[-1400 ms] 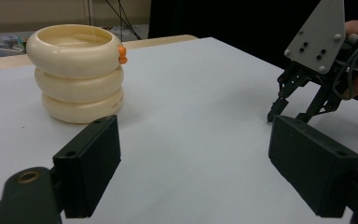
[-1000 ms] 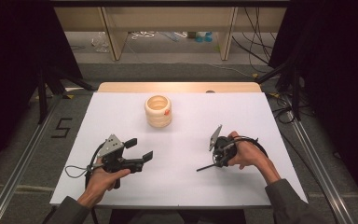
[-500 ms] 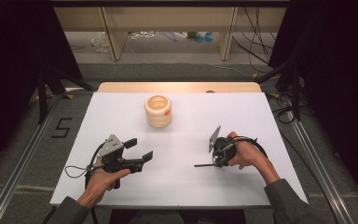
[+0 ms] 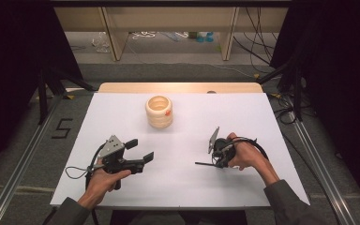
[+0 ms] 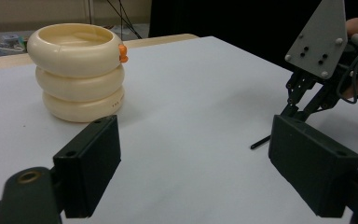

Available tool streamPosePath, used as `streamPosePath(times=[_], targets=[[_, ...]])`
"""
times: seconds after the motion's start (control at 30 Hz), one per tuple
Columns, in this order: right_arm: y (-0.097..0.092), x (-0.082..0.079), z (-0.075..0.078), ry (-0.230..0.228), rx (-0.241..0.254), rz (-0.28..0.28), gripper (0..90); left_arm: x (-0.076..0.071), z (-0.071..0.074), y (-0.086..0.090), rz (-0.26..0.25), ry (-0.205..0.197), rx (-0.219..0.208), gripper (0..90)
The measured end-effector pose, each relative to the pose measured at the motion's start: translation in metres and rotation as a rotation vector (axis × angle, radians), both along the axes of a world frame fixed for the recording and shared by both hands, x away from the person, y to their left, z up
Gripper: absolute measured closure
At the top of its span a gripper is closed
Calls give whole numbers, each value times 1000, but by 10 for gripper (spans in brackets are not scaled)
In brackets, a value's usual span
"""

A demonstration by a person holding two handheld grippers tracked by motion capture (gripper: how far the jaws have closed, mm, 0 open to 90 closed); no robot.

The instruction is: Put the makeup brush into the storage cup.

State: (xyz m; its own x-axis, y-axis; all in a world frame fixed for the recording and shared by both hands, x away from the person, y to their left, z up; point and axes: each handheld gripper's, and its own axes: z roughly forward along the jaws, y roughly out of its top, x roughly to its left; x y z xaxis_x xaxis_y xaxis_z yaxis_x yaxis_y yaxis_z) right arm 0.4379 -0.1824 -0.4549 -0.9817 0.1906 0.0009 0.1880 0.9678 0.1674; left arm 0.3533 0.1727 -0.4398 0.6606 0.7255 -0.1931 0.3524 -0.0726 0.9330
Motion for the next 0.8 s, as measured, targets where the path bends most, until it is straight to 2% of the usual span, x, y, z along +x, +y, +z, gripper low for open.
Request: streamPosePath(times=[0.4, 0.47, 0.53, 0.6, 0.63, 0.67, 0.8], targets=[[1, -2, 1, -12, -1, -8, 854, 0, 0, 0, -1, -1, 0, 165], [-1, -1, 2, -25, -9, 23, 855, 0, 0, 0, -5, -4, 6, 165], [0, -4, 5, -18, 13, -1, 855, 1, 0, 0, -16, -7, 16, 166], [0, -4, 10, -48, 10, 24, 855, 1, -1, 0, -15, 0, 13, 166], [1, -5, 10, -41, 24, 12, 855, 0, -1, -1, -8, 7, 9, 166], [2, -7, 12, -48, 22, 17, 855, 1, -1, 0, -24, -5, 20, 166], [8, -11, 17, -62, 36, 34, 855, 1, -1, -1, -27, 2, 23, 166]])
